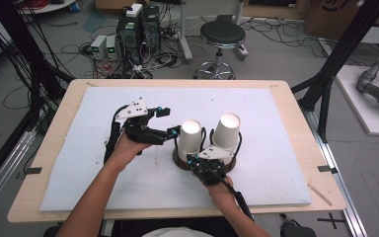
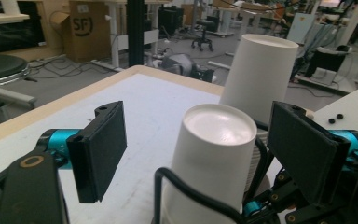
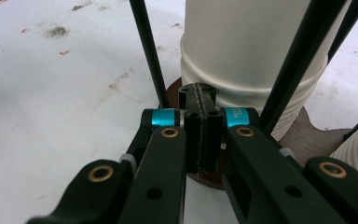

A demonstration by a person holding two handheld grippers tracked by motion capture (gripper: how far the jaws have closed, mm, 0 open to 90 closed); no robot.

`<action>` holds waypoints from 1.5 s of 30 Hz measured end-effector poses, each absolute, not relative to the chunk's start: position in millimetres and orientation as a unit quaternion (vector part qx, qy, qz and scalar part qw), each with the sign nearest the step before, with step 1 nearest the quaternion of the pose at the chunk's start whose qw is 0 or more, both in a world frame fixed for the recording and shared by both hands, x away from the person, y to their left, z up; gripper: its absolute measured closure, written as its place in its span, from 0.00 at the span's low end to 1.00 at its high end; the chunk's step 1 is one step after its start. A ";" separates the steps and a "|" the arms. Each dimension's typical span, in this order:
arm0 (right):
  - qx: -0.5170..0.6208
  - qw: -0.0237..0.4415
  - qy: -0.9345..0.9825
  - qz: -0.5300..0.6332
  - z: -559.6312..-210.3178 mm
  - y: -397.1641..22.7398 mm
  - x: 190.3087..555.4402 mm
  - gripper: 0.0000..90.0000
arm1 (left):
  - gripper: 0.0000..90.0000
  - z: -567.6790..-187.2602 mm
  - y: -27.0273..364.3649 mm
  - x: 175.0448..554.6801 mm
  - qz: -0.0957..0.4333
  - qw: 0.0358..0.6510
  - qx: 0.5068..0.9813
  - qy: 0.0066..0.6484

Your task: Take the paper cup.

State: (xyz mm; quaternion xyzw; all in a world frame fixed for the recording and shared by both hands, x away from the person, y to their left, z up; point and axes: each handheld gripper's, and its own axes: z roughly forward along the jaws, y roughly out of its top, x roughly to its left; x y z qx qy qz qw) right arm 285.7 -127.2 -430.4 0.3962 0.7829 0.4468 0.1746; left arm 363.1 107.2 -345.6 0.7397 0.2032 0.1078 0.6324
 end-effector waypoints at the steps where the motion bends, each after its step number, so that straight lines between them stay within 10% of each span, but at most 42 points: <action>1: 0.397 0.174 0.783 0.446 -430.4 -127.3 285.8 1.00 | 0.22 -345.7 105.6 363.3 0.105 0.631 0.742 0.200; 45: 0.395 0.161 0.785 0.449 -431.6 -129.1 287.6 1.00 | 0.39 -345.6 71.3 367.8 0.094 0.612 0.758 0.206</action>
